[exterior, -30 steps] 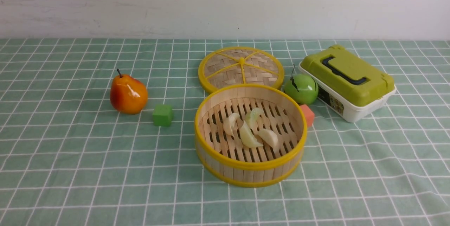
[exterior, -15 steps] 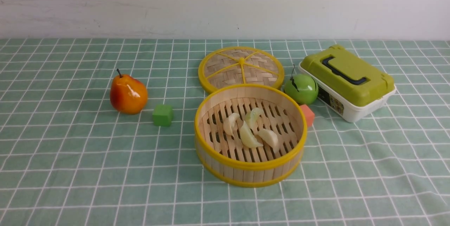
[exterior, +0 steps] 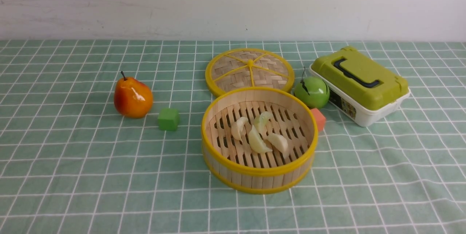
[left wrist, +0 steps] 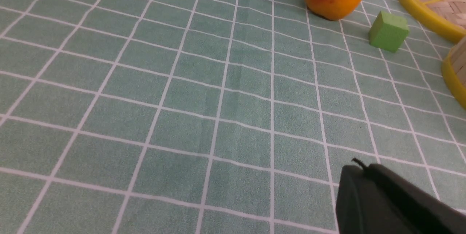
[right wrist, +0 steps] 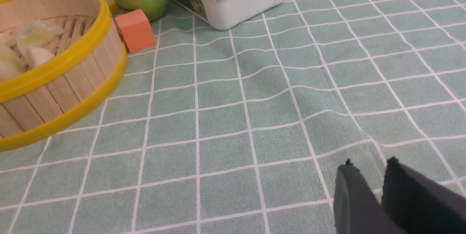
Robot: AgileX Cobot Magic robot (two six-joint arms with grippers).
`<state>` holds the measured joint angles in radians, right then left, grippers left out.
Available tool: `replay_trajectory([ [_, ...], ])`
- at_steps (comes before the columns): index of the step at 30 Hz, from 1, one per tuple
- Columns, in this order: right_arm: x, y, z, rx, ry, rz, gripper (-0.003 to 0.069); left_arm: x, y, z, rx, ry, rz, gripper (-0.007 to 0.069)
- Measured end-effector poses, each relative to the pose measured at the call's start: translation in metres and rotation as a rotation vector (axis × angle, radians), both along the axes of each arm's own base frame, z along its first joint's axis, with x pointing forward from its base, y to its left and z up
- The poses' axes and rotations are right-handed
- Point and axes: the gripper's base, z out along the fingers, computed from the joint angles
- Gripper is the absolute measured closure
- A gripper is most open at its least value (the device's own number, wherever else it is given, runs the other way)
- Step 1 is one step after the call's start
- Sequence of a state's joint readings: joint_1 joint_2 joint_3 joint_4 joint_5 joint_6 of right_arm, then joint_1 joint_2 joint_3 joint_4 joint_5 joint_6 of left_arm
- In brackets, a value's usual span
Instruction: Put the dumplings into the steamer on the table with the blue tablecloth.
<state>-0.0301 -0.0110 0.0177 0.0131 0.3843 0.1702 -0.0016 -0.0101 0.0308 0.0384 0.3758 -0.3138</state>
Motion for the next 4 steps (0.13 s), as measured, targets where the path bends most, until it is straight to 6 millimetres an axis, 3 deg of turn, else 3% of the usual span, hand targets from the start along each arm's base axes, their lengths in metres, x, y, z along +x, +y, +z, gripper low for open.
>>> replay_trajectory([
  [4,0.0,0.0,0.0,0.0,0.0,0.0,0.052,0.0,0.0,0.0,0.0,0.0,0.0,0.0627],
])
